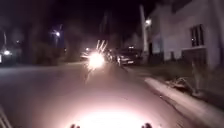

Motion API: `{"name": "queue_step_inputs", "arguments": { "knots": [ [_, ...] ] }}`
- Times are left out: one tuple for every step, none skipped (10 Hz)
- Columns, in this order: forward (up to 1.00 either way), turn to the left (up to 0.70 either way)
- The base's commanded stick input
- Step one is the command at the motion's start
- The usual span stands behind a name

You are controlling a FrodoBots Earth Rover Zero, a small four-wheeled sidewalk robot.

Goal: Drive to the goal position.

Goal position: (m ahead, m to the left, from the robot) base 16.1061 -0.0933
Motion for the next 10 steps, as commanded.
{"name": "queue_step_inputs", "arguments": {
  "knots": [
    [0.85,0.00],
    [0.85,0.00],
    [0.85,0.00],
    [0.85,0.00],
    [0.85,0.00],
    [0.85,0.00],
    [0.85,0.00],
    [0.85,0.00],
    [0.85,0.00],
    [0.85,0.00]
  ]
}}
